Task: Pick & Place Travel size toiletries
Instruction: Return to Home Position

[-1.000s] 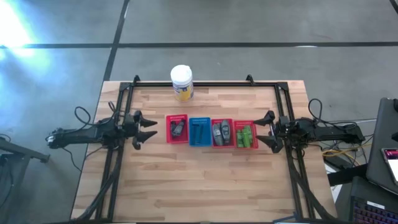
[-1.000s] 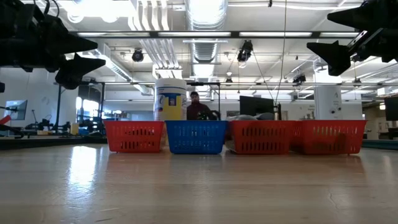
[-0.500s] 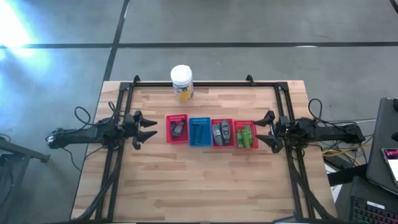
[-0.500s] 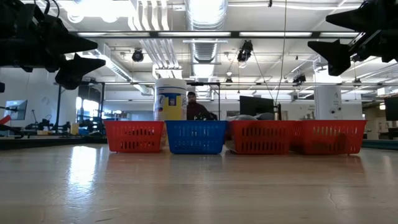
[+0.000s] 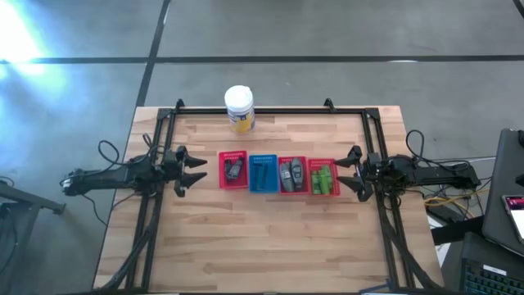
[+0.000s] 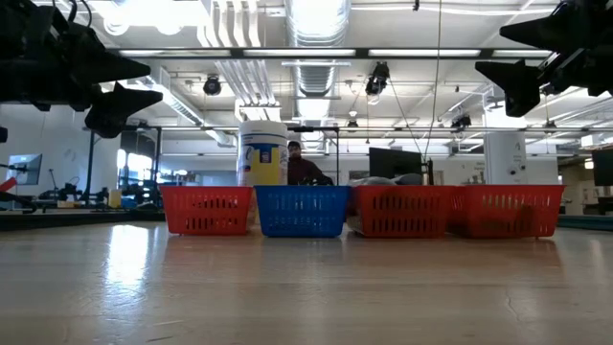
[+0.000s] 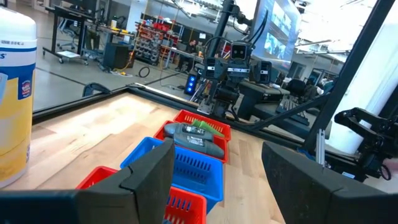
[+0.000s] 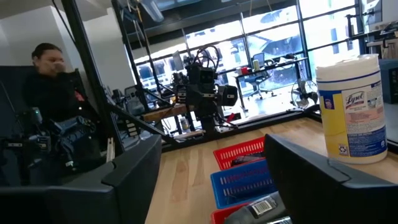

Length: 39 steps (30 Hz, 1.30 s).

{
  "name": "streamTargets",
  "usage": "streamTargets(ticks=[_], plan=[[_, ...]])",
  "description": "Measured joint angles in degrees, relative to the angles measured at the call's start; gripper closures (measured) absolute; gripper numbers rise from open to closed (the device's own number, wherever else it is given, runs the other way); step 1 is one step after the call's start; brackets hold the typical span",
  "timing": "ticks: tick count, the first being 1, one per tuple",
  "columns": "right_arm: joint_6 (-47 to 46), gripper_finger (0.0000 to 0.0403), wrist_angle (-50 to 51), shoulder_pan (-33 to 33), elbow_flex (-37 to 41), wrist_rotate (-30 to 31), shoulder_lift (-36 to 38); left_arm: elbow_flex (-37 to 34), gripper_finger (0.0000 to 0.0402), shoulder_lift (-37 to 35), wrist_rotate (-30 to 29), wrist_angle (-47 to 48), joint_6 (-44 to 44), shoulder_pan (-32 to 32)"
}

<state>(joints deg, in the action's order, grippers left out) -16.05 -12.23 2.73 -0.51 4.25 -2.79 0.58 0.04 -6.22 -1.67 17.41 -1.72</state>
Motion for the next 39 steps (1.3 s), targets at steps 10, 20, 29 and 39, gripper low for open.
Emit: streamTargets(ticks=[10, 20, 29, 39], plan=[[0.0, 0.0148, 0.0, 0.0, 0.0, 0.0, 0.0, 0.0, 0.0154, 0.0, 0.0, 0.0, 0.0, 0.0], [0.0, 0.0172, 0.0, 0.0, 0.0, 0.0, 0.0, 0.0, 0.0154, 0.0, 0.0, 0.0, 0.0, 0.0], [0.0, 0.0174, 0.0, 0.0, 0.0, 0.0, 0.0, 0.0, 0.0154, 0.0, 0.0, 0.0, 0.0, 0.0], [0.0, 0.0139, 0.0, 0.0, 0.0, -0.1, 0.0, 0.0, 0.0154, 0.0, 0.0, 0.0, 0.0, 0.0]])
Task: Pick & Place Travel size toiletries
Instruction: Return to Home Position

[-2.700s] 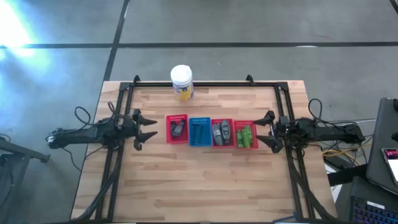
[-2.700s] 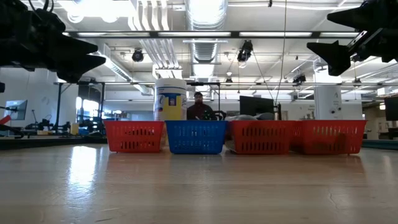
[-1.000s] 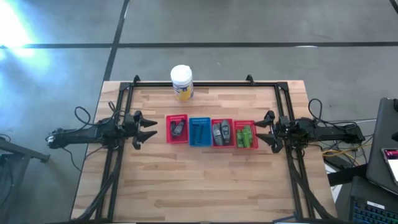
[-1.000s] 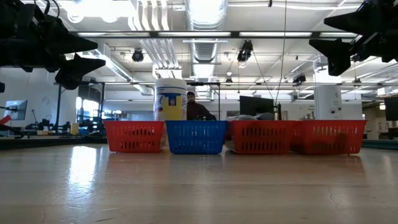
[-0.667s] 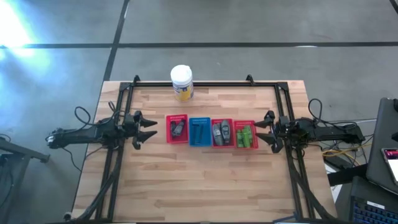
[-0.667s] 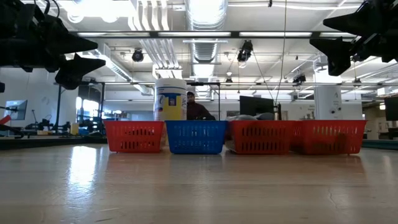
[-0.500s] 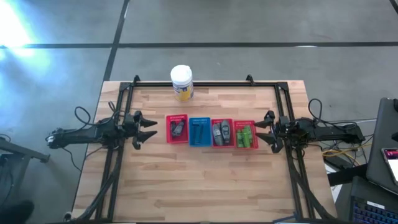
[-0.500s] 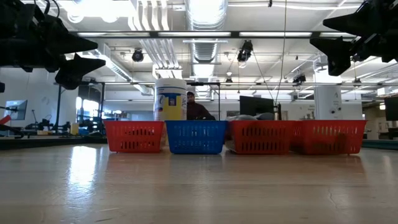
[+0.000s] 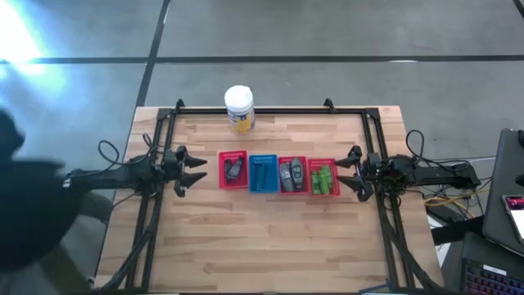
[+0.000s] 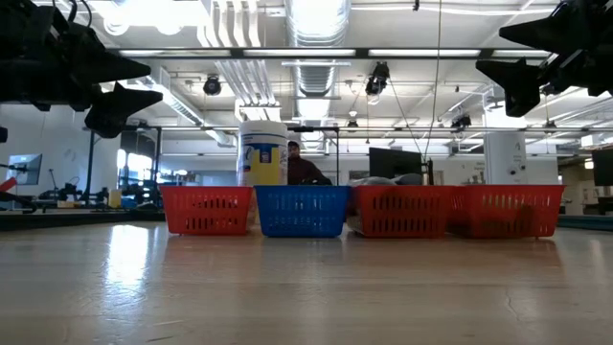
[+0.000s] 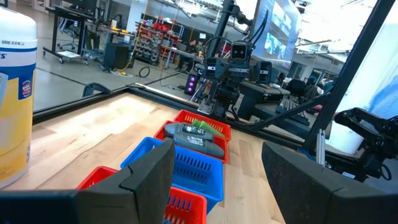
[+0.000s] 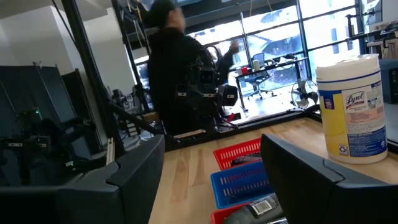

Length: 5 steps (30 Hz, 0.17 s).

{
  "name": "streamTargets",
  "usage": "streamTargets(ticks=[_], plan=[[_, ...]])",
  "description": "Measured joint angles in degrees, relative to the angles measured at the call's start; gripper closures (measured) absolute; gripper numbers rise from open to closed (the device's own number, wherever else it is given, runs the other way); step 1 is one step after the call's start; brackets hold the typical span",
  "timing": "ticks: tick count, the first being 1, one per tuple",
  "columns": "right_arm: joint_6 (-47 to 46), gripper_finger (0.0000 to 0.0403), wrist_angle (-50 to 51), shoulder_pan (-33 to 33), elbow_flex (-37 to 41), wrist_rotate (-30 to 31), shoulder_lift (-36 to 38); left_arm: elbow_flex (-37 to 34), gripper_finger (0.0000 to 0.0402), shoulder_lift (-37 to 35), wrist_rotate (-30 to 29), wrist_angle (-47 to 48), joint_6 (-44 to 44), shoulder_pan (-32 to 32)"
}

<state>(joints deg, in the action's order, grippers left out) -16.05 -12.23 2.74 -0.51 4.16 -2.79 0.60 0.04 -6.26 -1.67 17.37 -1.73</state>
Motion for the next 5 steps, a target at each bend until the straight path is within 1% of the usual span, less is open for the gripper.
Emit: streamTargets(ticks=[5], plan=[[0.0, 0.0123, 0.0, 0.0, 0.0, 0.0, 0.0, 0.0, 0.0154, 0.0, 0.0, 0.0, 0.0, 0.0]])
